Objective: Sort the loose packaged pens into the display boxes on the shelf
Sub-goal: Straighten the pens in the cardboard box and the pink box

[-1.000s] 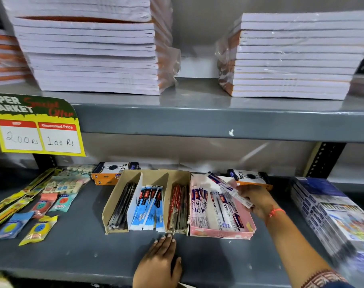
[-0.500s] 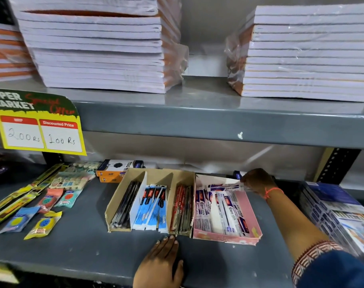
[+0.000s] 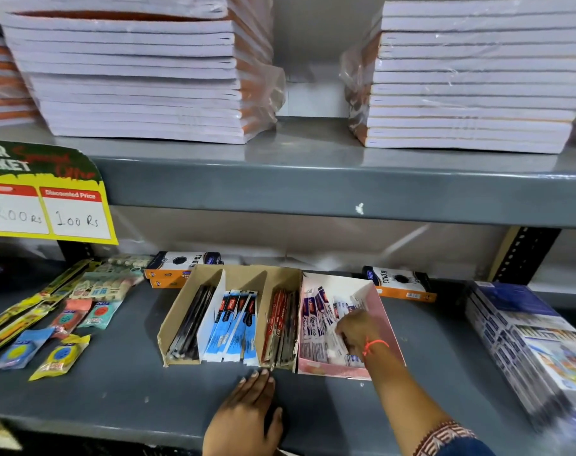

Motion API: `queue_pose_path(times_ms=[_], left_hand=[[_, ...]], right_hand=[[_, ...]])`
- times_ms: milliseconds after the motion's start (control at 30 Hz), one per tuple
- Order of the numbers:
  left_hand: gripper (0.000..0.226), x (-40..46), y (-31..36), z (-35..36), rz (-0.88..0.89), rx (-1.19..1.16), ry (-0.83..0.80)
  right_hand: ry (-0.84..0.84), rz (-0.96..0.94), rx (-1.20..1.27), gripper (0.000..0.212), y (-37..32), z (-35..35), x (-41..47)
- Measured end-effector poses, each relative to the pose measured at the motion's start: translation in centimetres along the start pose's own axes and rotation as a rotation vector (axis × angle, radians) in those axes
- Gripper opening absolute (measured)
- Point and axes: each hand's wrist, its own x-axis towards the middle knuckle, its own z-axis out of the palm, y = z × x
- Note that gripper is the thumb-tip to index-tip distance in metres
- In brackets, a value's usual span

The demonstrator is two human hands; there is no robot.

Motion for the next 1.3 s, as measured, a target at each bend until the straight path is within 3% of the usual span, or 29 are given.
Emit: queue_pose_path(times_ms=[100, 300, 367, 500, 667, 867, 1067, 1300], left_hand=[[0.049, 0.0, 0.1, -0.1, 0.006, -0.002, 0.009], [0.05, 0.1, 0.4, -0.4, -0.008, -0.019, -0.004], [0.05, 0.1, 0.3, -0.5, -0.013, -0.016, -0.024], [0.051, 0.0, 0.3, -0.4, -0.022, -0.017, -0.046], [0.051, -0.1, 0.2, -0.4, -0.024, -0.021, -0.049], [0.05, -0.1, 0.2, -0.3, -0.019, -0.034, -0.032], [0.05, -0.1, 0.2, -0.3, -0.027, -0.044, -0.045], [0.05, -0.1, 0.3, -0.7, -0.039, -0.036, -0.108]], right_hand=[[-0.003, -0.069, -0.058, 0.009, -1.3, -0.1, -0.9], [0.013, -0.117, -0.312, 0.02, -1.2, -0.3, -1.7], [0.043, -0.134, -0.379, 0.015, -1.1, -0.4, -1.6], [0.154, -0.176, -0.517, 0.028, -0.5, -0.8, -1.4], [0.091, -0.153, -0.547, 0.041, -0.1, -0.4, -1.4], [0.133, -0.181, -0.64, 0.049, -0.6, -0.5, -2.1], [0.196, -0.206, -0.668, 0.039, -1.0, -1.4, -2.8], [0.163, -0.139, -0.386, 0.015, -1.2, -2.1, -2.1]])
